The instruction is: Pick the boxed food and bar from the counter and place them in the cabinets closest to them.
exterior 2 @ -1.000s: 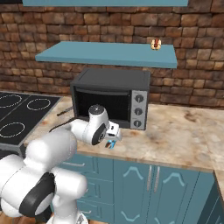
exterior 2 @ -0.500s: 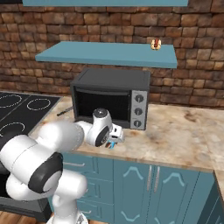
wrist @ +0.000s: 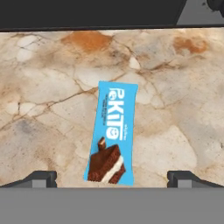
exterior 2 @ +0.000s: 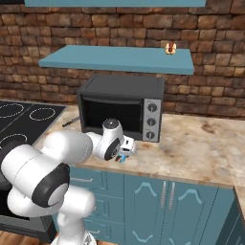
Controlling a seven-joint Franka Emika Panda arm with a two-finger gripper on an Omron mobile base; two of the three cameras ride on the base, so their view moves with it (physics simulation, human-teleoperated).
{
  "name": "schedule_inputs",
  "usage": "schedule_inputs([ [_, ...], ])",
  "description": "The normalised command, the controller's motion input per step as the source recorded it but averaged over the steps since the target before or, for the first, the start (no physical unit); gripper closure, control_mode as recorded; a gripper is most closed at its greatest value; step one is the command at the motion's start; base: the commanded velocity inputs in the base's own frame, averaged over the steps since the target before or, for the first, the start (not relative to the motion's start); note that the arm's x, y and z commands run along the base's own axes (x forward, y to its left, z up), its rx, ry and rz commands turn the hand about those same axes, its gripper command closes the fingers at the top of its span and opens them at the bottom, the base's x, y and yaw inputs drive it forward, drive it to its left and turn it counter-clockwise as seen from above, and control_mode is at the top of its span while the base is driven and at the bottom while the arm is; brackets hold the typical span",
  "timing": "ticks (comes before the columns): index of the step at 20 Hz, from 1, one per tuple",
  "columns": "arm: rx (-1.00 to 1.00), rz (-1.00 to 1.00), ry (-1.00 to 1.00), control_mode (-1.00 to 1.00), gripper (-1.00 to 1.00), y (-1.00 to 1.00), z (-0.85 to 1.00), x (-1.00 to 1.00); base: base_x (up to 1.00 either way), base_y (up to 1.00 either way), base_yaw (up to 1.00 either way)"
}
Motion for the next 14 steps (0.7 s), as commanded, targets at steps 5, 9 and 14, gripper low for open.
schedule_inputs([
  [5,-0.01,0.0,0.0,-1.0,-1.0,0.0,-0.13,0.0,0.0,0.0,0.0],
  [9,-0.04,0.0,0.0,-1.0,-1.0,0.0,-0.31,0.01,0.0,0.0,0.0],
  [14,-0.01,0.0,0.0,-1.0,-1.0,0.0,-0.1,0.01,0.0,0.0,0.0],
])
